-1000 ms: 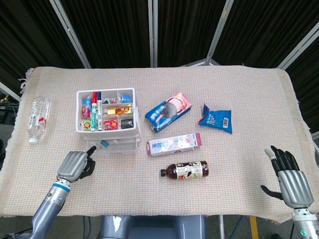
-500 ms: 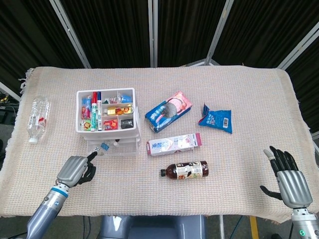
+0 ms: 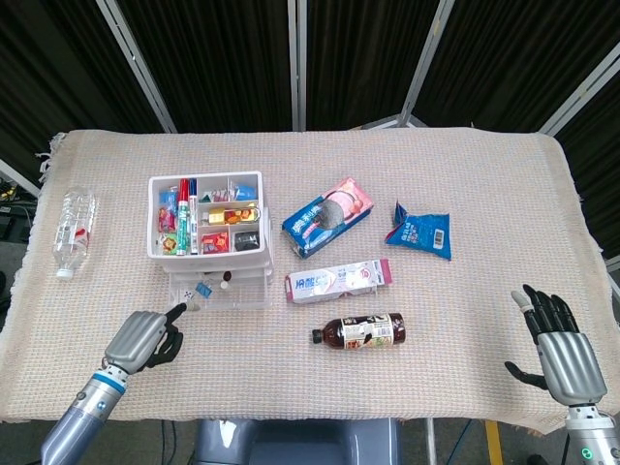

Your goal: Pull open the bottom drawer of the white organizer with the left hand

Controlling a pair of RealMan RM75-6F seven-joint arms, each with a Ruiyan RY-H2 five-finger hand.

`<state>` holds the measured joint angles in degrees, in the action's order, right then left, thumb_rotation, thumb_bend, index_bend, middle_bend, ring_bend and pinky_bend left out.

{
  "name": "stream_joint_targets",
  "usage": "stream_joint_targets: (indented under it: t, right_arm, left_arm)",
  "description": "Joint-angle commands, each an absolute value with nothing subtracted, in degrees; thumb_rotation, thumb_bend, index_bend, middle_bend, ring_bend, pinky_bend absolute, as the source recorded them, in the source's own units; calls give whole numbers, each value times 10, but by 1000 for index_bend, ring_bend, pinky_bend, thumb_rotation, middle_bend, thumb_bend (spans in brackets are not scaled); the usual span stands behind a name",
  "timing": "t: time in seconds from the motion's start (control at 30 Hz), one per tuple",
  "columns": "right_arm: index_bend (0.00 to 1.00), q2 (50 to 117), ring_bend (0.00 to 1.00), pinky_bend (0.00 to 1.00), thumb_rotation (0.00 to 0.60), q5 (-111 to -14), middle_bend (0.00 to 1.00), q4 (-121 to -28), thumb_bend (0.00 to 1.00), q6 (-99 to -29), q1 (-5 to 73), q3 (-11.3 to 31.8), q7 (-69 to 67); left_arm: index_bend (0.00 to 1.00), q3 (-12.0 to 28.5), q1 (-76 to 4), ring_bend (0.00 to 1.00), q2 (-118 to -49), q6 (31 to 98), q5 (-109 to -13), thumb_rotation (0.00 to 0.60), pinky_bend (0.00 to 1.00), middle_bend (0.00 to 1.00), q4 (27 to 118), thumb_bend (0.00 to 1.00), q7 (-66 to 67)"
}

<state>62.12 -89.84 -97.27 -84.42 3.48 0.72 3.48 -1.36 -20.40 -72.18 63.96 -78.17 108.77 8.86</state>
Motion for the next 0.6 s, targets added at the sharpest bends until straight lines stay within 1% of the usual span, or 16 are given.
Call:
stream_joint_targets:
  t: [0.03,0.6]
  right_arm:
    - [0,621,0,0,600,-899,0,-973,40,-845,34,7,34]
    - [0,620,0,0,600,-902,0,-975,40,-849,33,6,36]
  left_arm:
    - [240,-16,-204,844,-722,639,-784,600,704,865,1088,661,89]
    - [248,-26,-200,844,-727,645,-801,600,704,865,1093,661,91]
